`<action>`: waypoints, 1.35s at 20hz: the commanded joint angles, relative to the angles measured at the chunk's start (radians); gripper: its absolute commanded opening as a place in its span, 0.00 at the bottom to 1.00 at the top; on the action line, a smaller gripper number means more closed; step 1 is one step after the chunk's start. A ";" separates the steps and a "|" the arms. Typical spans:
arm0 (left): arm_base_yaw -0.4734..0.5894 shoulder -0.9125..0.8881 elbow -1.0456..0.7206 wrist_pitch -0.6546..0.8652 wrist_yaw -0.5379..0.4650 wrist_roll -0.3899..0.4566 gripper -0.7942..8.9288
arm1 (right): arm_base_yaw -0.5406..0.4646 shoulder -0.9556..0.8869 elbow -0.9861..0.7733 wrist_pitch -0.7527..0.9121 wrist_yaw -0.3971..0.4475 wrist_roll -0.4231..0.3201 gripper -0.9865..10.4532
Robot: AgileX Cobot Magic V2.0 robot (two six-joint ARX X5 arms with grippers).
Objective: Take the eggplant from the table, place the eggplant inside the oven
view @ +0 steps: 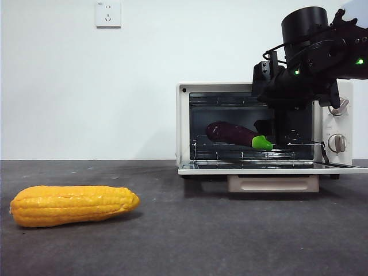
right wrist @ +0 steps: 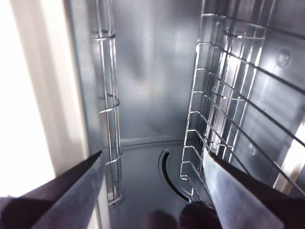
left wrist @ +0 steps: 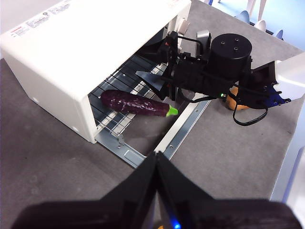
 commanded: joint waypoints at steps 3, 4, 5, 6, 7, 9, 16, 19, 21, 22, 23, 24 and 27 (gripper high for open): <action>-0.003 -0.003 -0.010 -0.002 0.006 0.013 0.08 | 0.004 -0.130 0.005 -0.047 0.007 -0.187 0.39; -0.003 -0.003 -0.010 -0.002 0.006 0.013 0.08 | 0.002 -0.163 0.005 -0.075 0.006 -0.233 0.39; -0.003 -0.003 -0.010 -0.002 0.006 0.021 0.08 | -0.005 -0.203 0.005 -0.094 -0.006 -0.283 0.39; -0.003 -0.003 -0.011 -0.002 0.006 0.023 0.08 | -0.008 -0.245 0.006 -0.121 -0.008 -0.331 0.39; -0.003 -0.003 -0.011 -0.002 0.006 0.023 0.08 | -0.008 -0.292 0.007 -0.158 -0.008 -0.373 0.39; -0.002 -0.003 -0.011 -0.002 0.005 0.023 0.08 | -0.011 -0.374 0.010 -0.222 -0.008 -0.420 0.39; -0.002 -0.003 -0.011 -0.001 0.005 0.023 0.08 | -0.016 -0.573 0.012 -0.375 -0.131 -0.589 0.39; -0.002 -0.003 -0.011 0.001 0.005 0.023 0.08 | -0.016 -0.656 0.021 -0.455 -0.192 -0.687 0.39; -0.001 -0.003 -0.011 0.001 0.005 0.023 0.08 | -0.016 -0.714 0.034 -0.530 -0.208 -0.760 0.39; 0.000 -0.003 -0.011 0.002 0.005 0.023 0.08 | -0.016 -0.745 0.045 -0.578 -0.215 -0.810 0.39; 0.000 -0.003 -0.011 0.002 0.005 0.023 0.08 | -0.016 -0.772 0.059 -0.628 -0.221 -0.855 0.39; 0.000 -0.003 -0.011 0.002 0.005 0.023 0.08 | -0.016 -0.802 0.079 -0.695 -0.226 -0.910 0.39; 0.000 -0.003 -0.011 0.006 0.005 0.023 0.08 | -0.016 -0.872 0.164 -0.917 -0.225 -1.064 0.39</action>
